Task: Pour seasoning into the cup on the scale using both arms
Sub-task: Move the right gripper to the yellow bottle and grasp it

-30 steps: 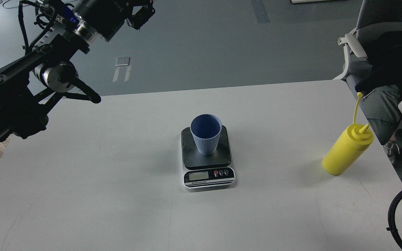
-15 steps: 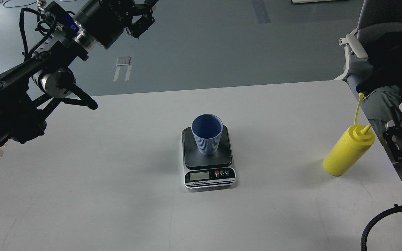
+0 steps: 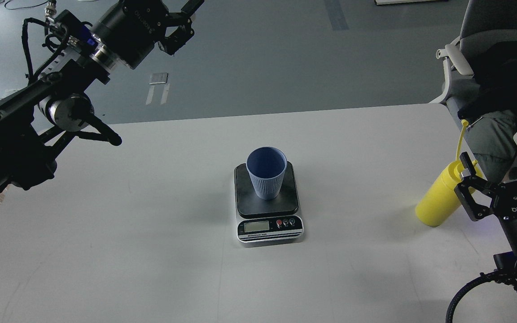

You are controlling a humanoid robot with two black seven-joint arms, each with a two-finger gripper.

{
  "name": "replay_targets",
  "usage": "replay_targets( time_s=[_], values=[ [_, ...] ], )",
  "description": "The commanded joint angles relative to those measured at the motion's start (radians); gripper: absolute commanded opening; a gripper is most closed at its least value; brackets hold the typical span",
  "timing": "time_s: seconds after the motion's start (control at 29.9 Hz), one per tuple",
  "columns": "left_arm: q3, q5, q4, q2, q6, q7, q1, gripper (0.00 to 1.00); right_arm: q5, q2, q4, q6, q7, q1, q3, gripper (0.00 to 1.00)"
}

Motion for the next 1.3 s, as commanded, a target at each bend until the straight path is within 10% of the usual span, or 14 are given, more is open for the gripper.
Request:
replay_targets(
  time_s=[0.0,1.27],
  values=[
    [0.001,-0.001,-0.001,0.004,0.000,0.000,-0.001,0.98,0.010,0.000,-0.026,0.000,-0.001,-0.031,-0.002,1.00],
    [-0.003,-0.001,-0.107,0.090,0.002,0.000,0.029,0.98,-0.009,0.000,-0.236,0.000,0.002,-0.040,-0.062,1.00]
  ],
)
